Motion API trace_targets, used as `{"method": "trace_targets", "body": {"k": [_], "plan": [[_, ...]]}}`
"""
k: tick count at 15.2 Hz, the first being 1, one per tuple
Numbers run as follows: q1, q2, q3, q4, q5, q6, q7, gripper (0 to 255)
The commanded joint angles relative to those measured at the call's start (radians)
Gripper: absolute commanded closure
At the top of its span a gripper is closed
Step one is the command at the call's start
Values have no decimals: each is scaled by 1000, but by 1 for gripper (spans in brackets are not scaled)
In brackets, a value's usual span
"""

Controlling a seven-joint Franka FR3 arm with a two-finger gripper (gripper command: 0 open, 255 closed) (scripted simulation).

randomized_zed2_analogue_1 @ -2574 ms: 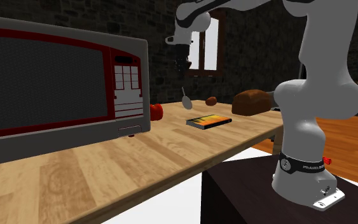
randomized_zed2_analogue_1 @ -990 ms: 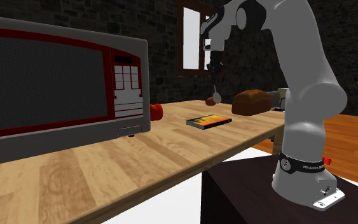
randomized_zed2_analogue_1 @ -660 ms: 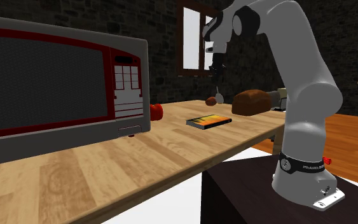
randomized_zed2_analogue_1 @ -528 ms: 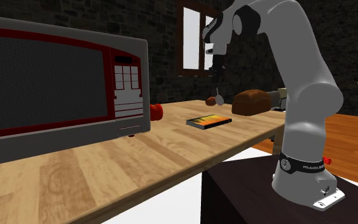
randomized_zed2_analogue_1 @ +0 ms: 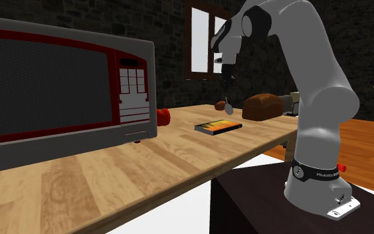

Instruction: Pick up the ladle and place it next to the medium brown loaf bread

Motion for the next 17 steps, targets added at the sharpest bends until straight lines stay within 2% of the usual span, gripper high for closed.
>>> {"method": "trace_targets", "body": {"k": [1, 17], "plan": [[-4, 10, 3, -21, 6, 20, -6, 255], [-20, 78, 52, -160, 86, 195, -66, 255]]}}
